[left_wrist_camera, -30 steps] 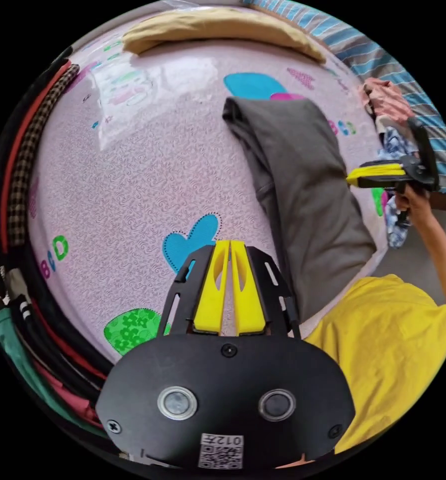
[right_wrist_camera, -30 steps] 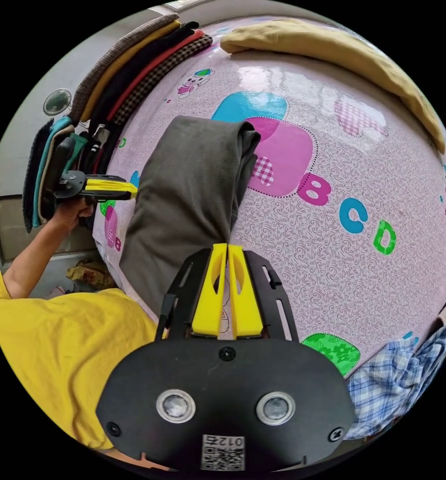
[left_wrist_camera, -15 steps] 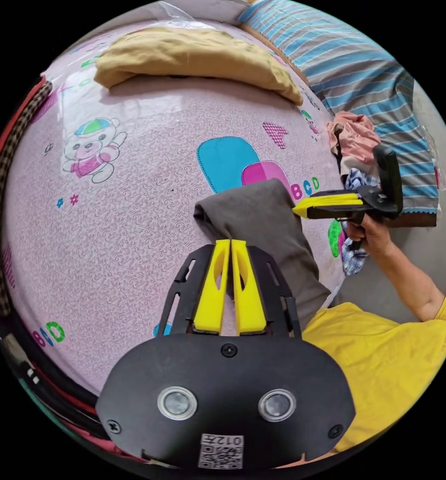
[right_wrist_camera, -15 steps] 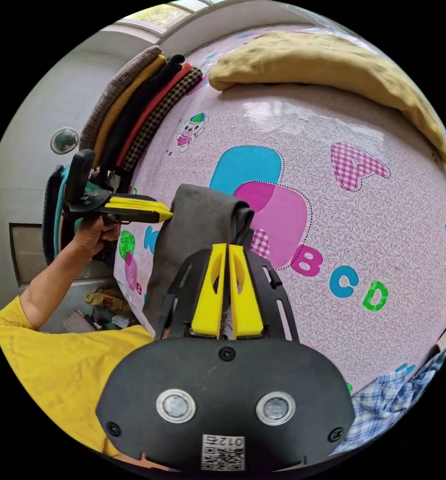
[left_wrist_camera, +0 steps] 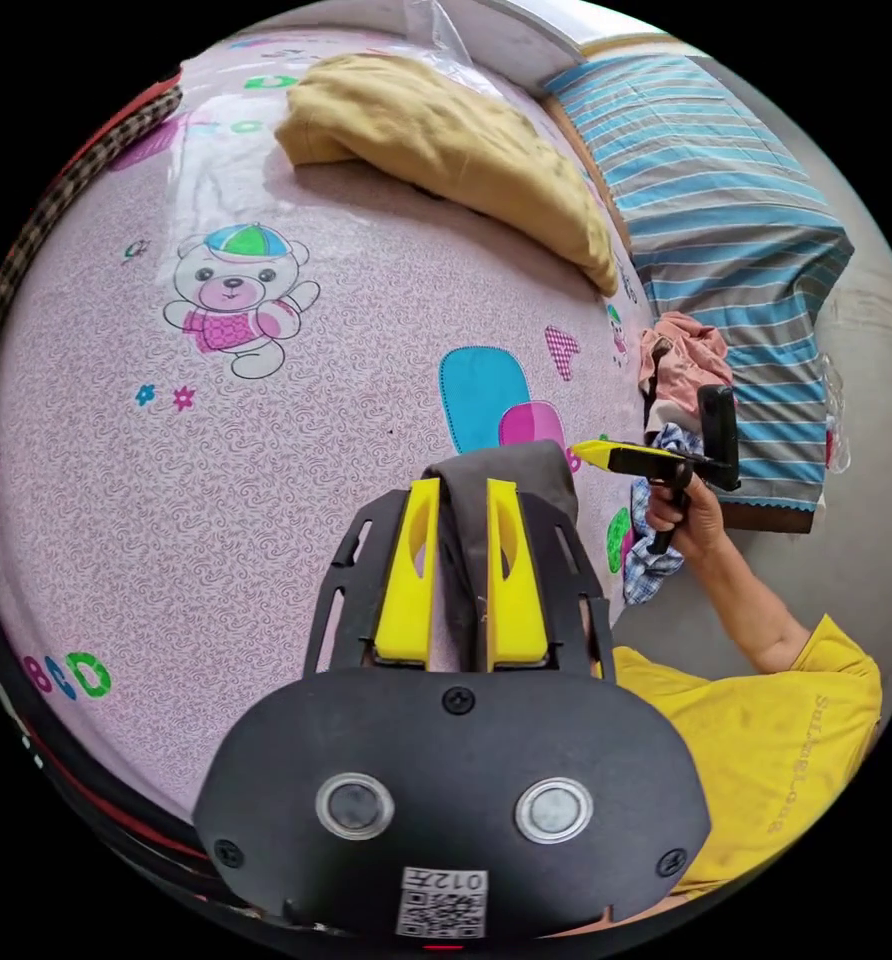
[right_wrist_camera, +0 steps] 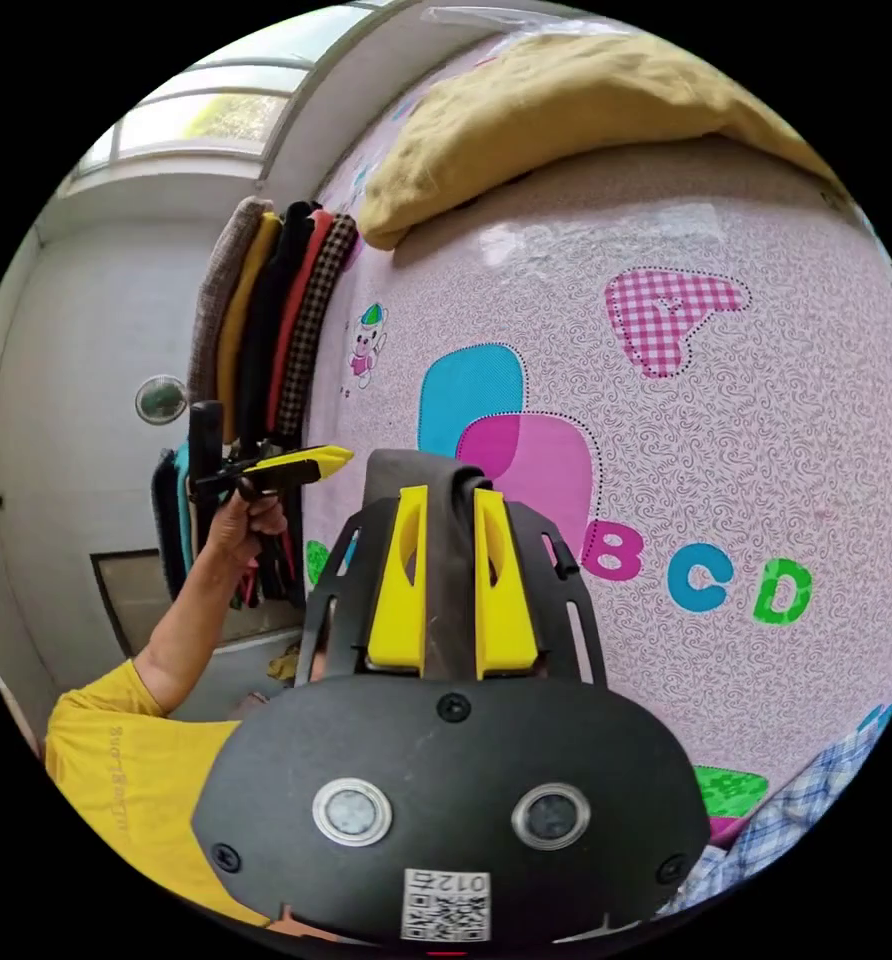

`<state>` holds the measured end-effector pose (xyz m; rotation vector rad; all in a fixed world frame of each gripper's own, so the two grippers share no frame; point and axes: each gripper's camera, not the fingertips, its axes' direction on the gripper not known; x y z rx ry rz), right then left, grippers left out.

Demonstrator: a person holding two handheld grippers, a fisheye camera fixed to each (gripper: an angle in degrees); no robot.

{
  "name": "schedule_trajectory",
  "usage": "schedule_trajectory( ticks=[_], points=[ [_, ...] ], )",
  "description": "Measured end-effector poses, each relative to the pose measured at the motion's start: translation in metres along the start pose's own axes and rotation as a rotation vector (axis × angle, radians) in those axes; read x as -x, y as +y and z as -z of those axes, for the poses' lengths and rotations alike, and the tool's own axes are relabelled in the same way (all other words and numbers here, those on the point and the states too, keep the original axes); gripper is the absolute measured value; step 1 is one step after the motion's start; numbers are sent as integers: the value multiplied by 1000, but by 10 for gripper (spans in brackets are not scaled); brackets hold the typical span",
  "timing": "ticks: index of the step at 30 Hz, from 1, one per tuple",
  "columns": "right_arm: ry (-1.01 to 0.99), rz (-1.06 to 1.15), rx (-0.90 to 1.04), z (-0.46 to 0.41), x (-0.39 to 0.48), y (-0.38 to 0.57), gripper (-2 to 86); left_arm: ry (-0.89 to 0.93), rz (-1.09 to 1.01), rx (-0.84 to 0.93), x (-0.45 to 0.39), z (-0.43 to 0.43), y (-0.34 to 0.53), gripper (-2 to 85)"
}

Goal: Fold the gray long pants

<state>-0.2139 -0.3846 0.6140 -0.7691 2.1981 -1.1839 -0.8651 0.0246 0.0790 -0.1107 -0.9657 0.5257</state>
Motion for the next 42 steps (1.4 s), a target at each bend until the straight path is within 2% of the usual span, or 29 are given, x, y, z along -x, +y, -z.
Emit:
schedule_trajectory(
  ticks=[4, 8, 11, 16, 18, 20, 24, 27, 29, 31, 33, 36, 39, 42],
  points=[
    [-78, -171, 40, -12, -22, -14, 42, -31, 27, 99, 9, -31, -21, 10],
    [-34, -188, 53, -12, -30, -17, 19, -76, 4, 104, 9, -37, -23, 4],
    [52, -103, 73, -11, -25, -17, 14, -63, 2, 93, 15, -36, -18, 3],
    [248, 159, 83, -18, 7, -9, 13, -21, -3, 69, 17, -36, -8, 6],
    [256, 157, 89, -16, 8, -6, 14, -34, 25, 27, 17, -23, 0, 7],
    [226, 135, 51, -2, 7, 0, 16, -51, 46, -51, 13, 0, 14, 7],
    [29, 105, 10, 22, 0, 30, 15, -33, -16, -165, -26, 26, 56, 5],
    [-40, 112, 0, 11, -1, 42, 11, -60, -107, -78, -62, -7, 56, 5],
    [-19, 86, 11, 1, -5, 42, 10, -157, -100, -7, -71, -35, 52, 5],
    [86, 42, 60, -13, -12, 40, 9, -277, -47, 104, -66, -69, 50, 5],
    [110, 49, 56, -12, -10, 41, 8, -310, -22, 121, -62, -77, 55, 5],
    [256, 84, 34, 2, 5, 51, 8, -317, 9, 58, -71, -58, 75, 6],
    [140, 194, 35, 19, 25, 78, 8, -255, -49, -77, -106, -27, 109, 5],
    [39, 245, 102, 10, 33, 106, 8, -105, -158, -37, -148, -47, 130, 5]
  ],
)
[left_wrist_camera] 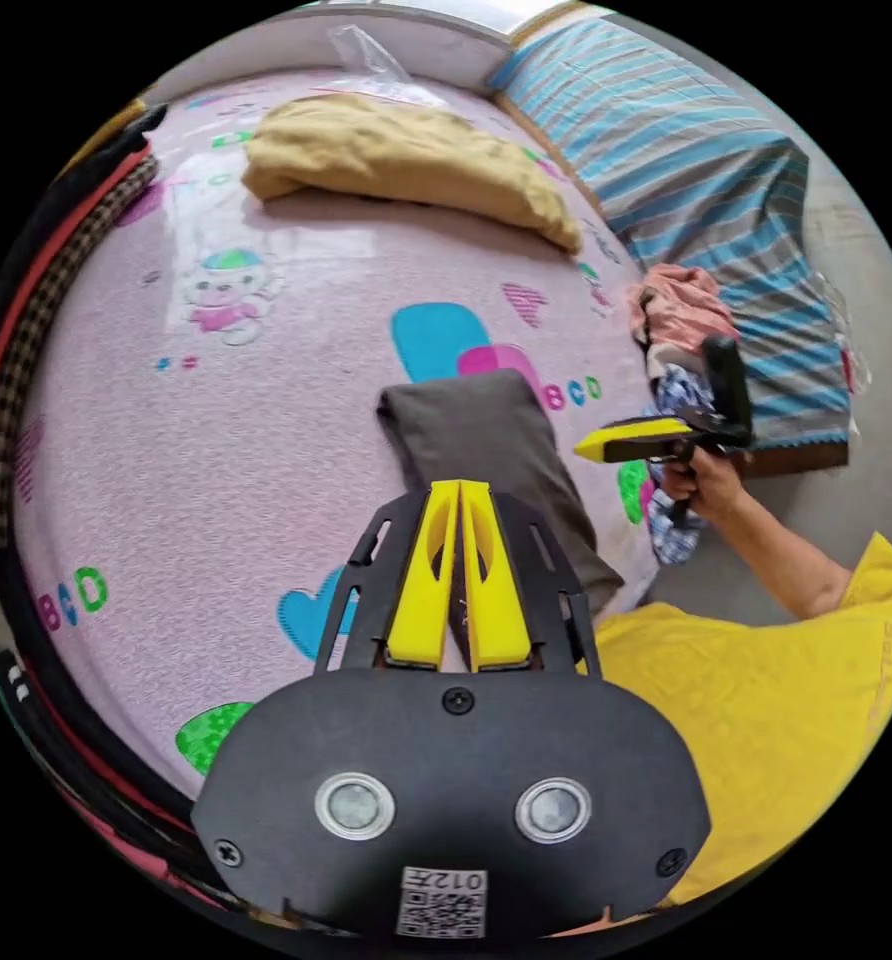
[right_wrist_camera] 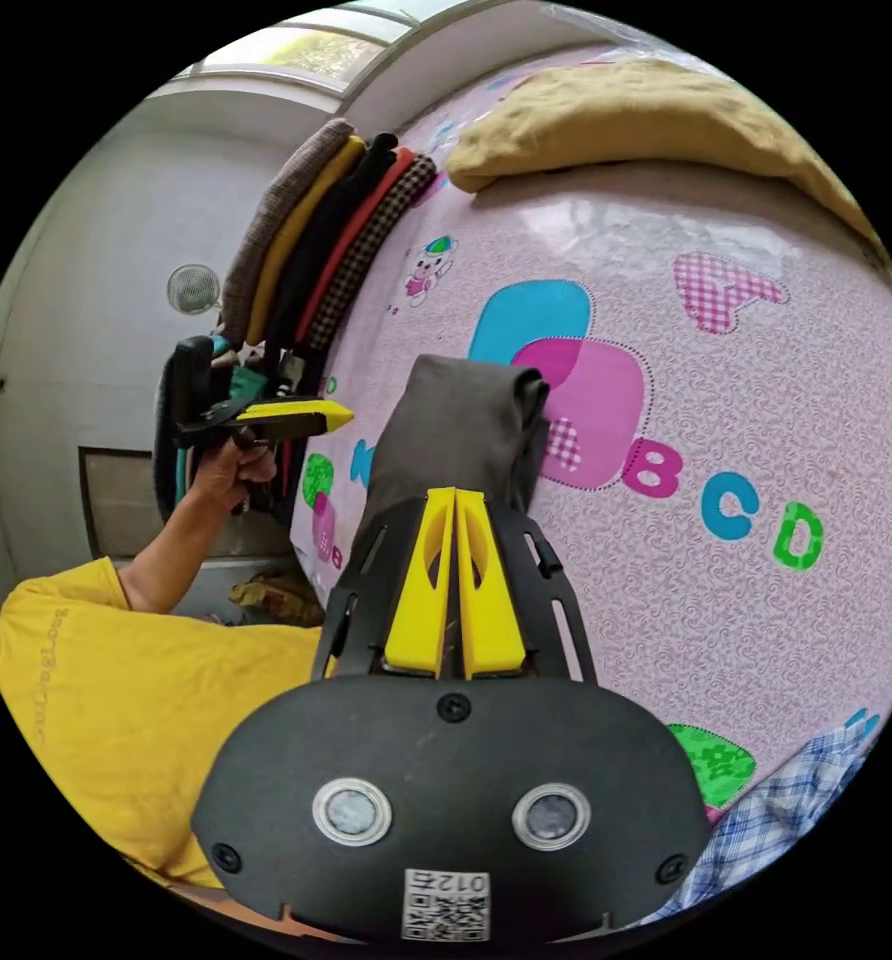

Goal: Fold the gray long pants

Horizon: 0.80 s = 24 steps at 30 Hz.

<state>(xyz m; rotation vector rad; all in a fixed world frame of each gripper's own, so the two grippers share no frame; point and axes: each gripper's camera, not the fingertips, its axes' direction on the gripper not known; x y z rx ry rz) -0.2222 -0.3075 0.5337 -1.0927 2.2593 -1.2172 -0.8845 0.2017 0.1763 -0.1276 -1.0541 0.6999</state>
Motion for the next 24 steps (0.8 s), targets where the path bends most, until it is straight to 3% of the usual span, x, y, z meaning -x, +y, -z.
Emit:
schedule_trajectory(
  ticks=[2, 4, 6, 9, 14, 18, 21, 24],
  points=[
    [31, 3, 62, -17, 1, 7, 8, 38, -61, 98, -21, -33, 3, 5],
    [147, -28, 120, -36, -7, 12, 9, -104, -30, 207, -26, -72, 12, 4],
    [181, -50, 100, -35, -8, 18, 10, -46, 32, 167, -25, -72, 19, 4],
    [284, -47, 47, -19, 9, 33, 14, -108, 40, 106, -47, -51, 34, 5],
    [108, -57, 71, -9, 26, 82, 41, -62, -79, 147, -115, -46, 82, 5],
    [27, -131, 104, -29, 24, 118, 33, -31, -175, 251, -173, -91, 137, 5],
    [190, -130, 123, -41, 30, 127, 18, -207, -225, 391, -201, -140, 168, 1],
    [281, -110, 93, -34, 38, 132, 14, -223, -213, 351, -218, -147, 182, 0]
  ],
)
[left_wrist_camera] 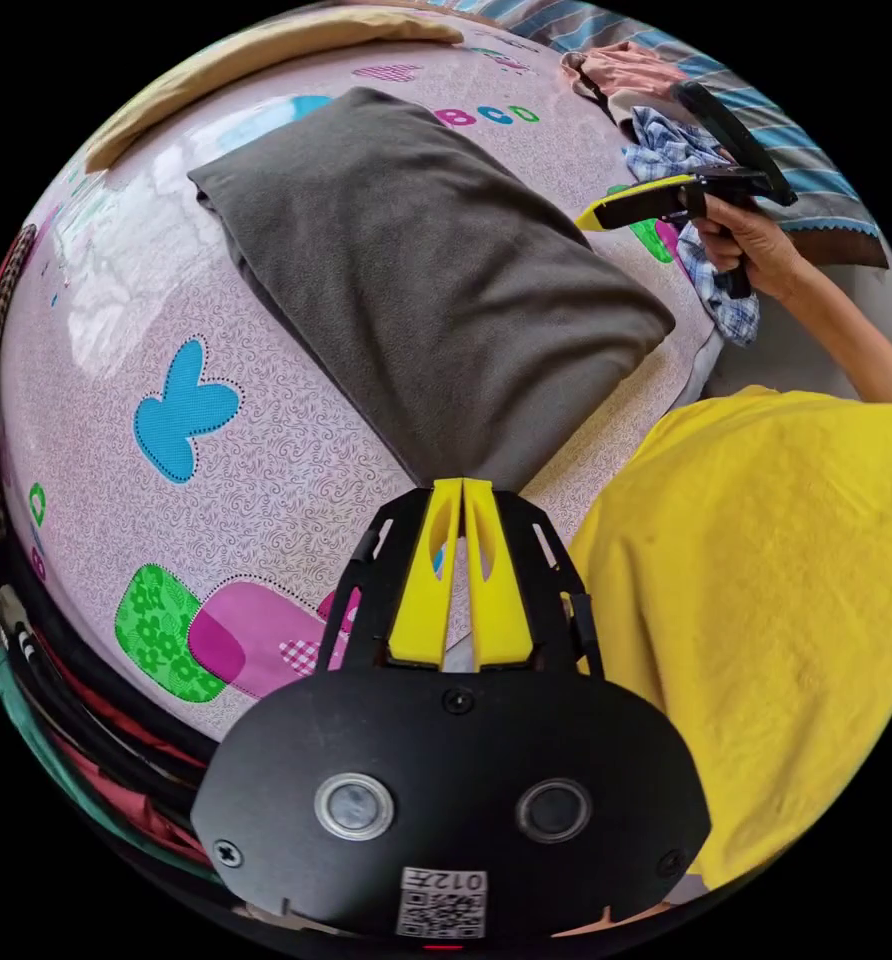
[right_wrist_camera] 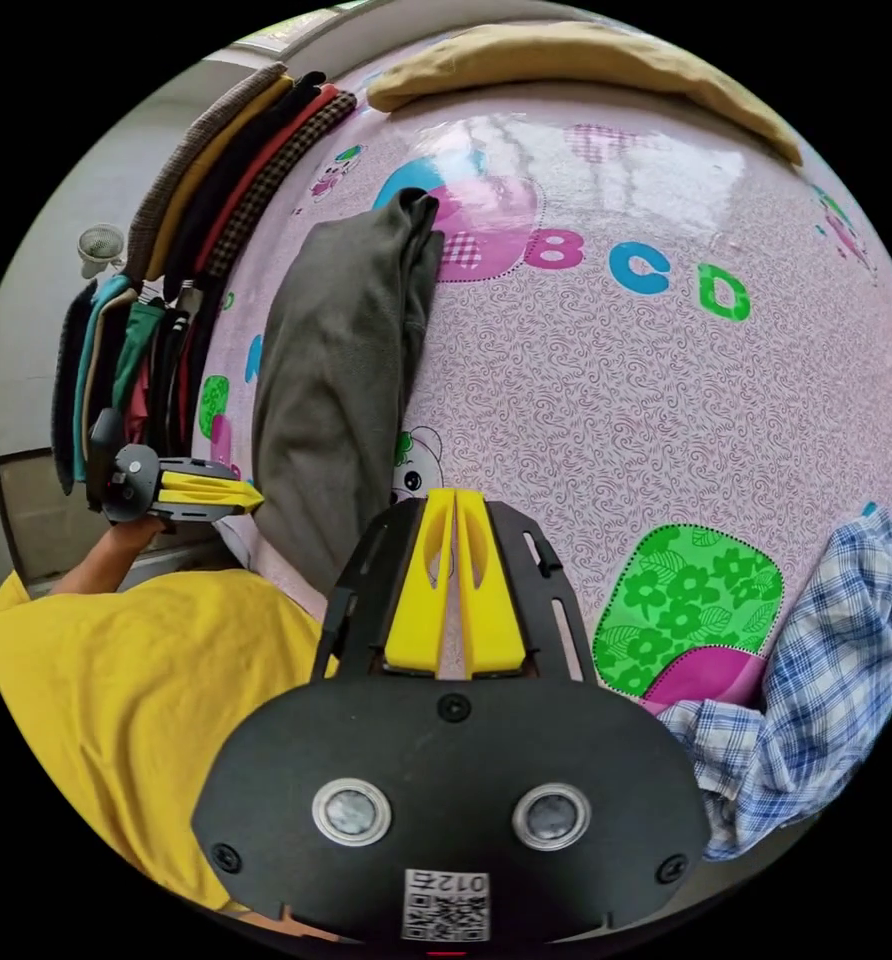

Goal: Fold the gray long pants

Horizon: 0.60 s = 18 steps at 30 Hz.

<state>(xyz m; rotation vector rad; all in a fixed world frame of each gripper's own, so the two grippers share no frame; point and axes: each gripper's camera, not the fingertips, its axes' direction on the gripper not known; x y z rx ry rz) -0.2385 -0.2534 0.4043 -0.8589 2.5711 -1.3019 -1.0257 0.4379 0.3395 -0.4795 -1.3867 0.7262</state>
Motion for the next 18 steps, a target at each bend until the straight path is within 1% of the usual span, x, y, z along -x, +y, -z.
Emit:
schedule_trajectory(
  ticks=[3, 5, 8, 10, 12, 14, 16, 18],
  points=[
    [-99, 15, -15, 10, 5, 11, 16, 28, 29, -11, -12, 6, 3, 0],
    [-143, 33, -26, 14, 13, 22, 21, 7, 24, -60, -26, 19, 9, 1],
    [-210, 6, -39, 11, 17, 33, 29, -52, -50, -118, -61, 34, 17, 5],
    [-288, -21, -43, 1, 18, 34, 24, -98, -136, -84, -91, 27, 16, 8],
    [-312, -6, 9, -13, 27, 31, 17, -108, -178, -20, -108, 11, 12, 7],
    [-266, 44, 82, -26, 42, 29, 13, -137, -181, 40, -117, -5, 11, 4],
    [-102, 93, 74, -24, 60, 30, 10, -135, -164, 42, -122, -12, 10, 1],
    [-43, 120, 68, -22, 71, 31, 7, -103, -138, 52, -123, -12, 7, 0]
  ],
)
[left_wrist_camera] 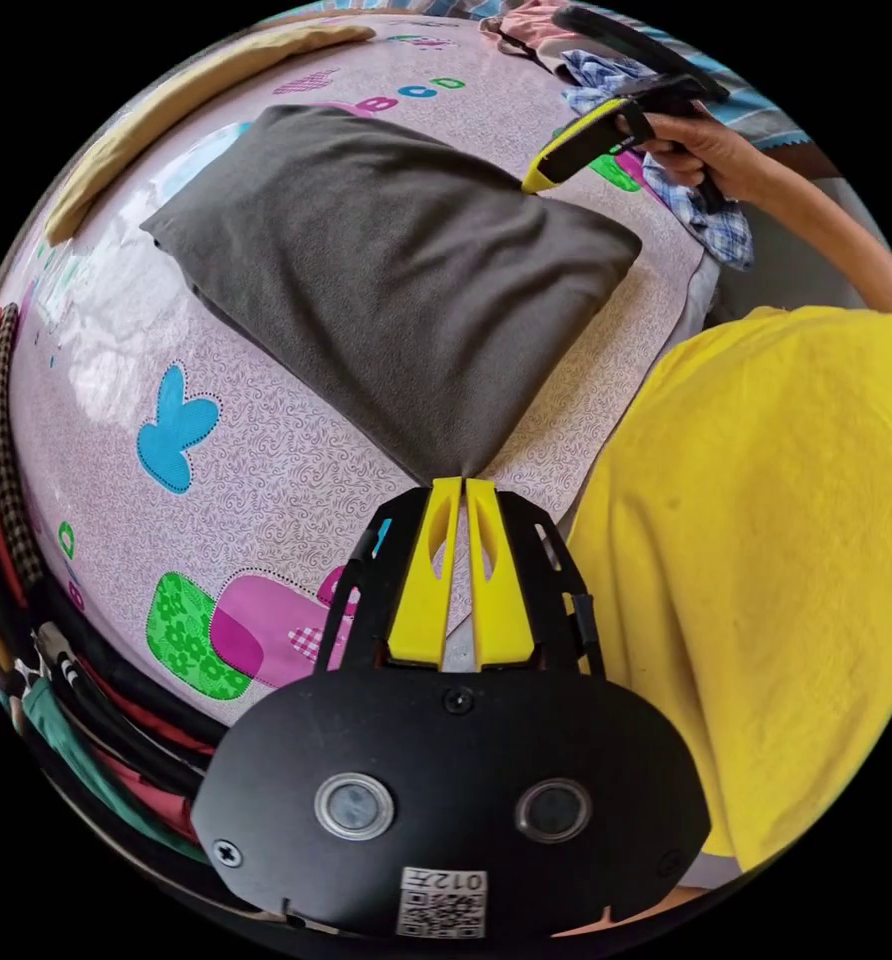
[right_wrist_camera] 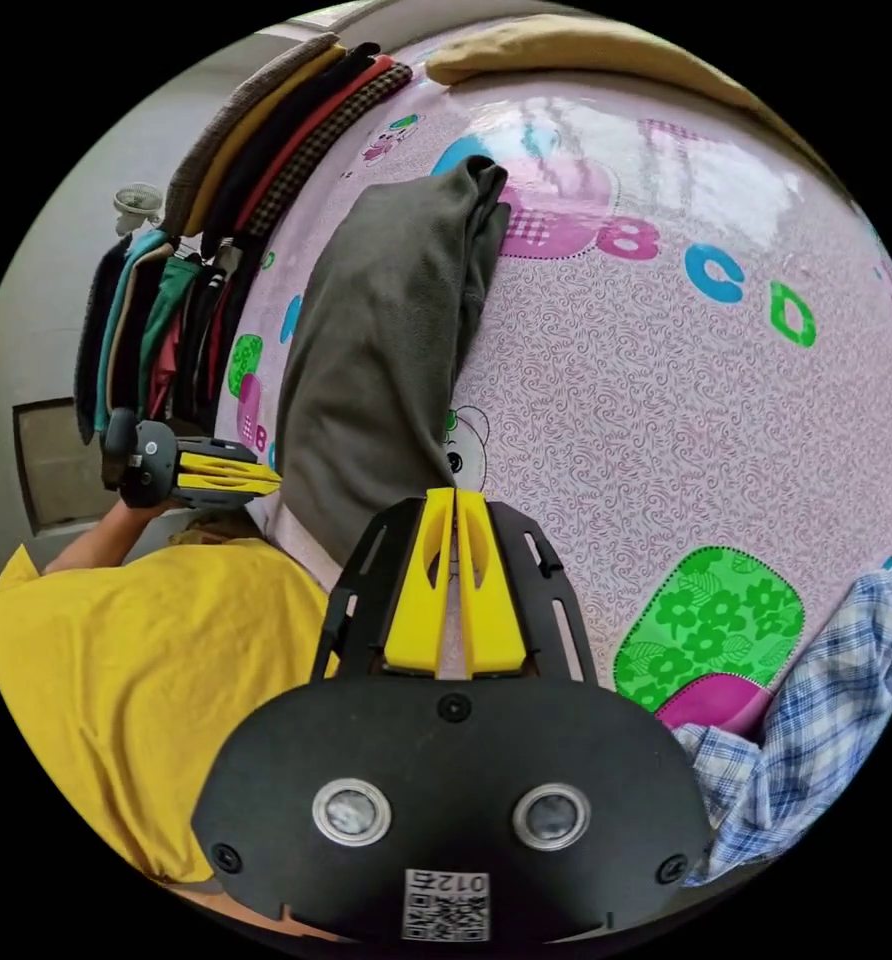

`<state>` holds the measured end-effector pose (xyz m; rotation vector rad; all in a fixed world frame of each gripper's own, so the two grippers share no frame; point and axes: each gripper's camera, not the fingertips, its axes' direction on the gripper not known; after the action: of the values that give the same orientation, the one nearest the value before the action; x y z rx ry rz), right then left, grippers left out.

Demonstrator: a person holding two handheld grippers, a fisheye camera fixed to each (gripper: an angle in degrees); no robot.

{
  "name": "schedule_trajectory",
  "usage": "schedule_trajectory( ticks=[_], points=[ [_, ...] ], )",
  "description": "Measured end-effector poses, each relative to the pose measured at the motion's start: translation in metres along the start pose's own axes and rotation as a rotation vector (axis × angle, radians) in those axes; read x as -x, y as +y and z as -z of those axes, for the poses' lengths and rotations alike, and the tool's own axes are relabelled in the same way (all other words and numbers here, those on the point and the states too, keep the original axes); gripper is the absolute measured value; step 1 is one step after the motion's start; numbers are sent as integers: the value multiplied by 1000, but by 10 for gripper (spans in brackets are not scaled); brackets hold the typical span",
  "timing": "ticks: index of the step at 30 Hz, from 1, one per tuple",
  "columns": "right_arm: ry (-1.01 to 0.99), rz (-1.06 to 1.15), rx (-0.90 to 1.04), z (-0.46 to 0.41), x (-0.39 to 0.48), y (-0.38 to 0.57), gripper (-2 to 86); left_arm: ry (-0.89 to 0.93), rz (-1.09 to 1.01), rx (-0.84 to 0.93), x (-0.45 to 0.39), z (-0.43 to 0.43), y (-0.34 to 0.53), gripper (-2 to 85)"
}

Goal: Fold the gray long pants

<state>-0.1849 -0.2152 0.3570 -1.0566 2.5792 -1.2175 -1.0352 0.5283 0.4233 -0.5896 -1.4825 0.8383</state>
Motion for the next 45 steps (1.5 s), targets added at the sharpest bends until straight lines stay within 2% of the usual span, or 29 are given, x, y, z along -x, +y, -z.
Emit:
schedule_trajectory(
  ticks=[3, 6, 12, 14, 17, 19, 21, 26, 30, 32, 34, 40, 42, 45],
  points=[
    [131, 79, 18, -5, 28, 5, 6, 29, -8, 13, -3, 3, -5, -1],
    [176, 51, 30, -10, 43, 18, 7, 34, -19, 12, -8, 9, -8, -1],
    [-1, 126, -170, 5, 90, 80, 8, -9, -38, 13, -20, 25, -12, -1],
    [8, 169, -138, -13, 104, 88, 9, -18, -49, 16, -20, 31, -14, -1],
    [123, 125, 18, -58, 104, 89, 9, -6, -56, 16, -14, 42, -15, -1],
    [72, 52, -21, -57, 100, 93, 11, 18, -43, 5, -5, 54, -13, 0],
    [162, 17, -50, -50, 109, 95, 13, 51, -4, -15, 6, 67, -7, 0],
    [218, 286, -155, -40, 186, 102, 41, 60, 62, -130, 26, 122, 14, 1],
    [324, 558, -77, -86, 257, 96, 99, 74, 55, -125, 41, 146, 8, 2],
    [363, 652, -27, -110, 279, 96, 109, 154, 104, -125, 59, 149, 7, 3],
    [479, 759, -1, -139, 300, 100, 106, 337, 220, -176, 91, 155, 17, 4],
    [684, 844, 21, -181, 314, 99, 53, 692, 519, -313, 160, 165, 66, 22],
    [707, 846, 25, -184, 319, 95, 42, 780, 593, -345, 175, 168, 78, 34],
    [600, 776, -1, -167, 322, 82, 35, 911, 721, -416, 196, 173, 96, 62]
  ],
)
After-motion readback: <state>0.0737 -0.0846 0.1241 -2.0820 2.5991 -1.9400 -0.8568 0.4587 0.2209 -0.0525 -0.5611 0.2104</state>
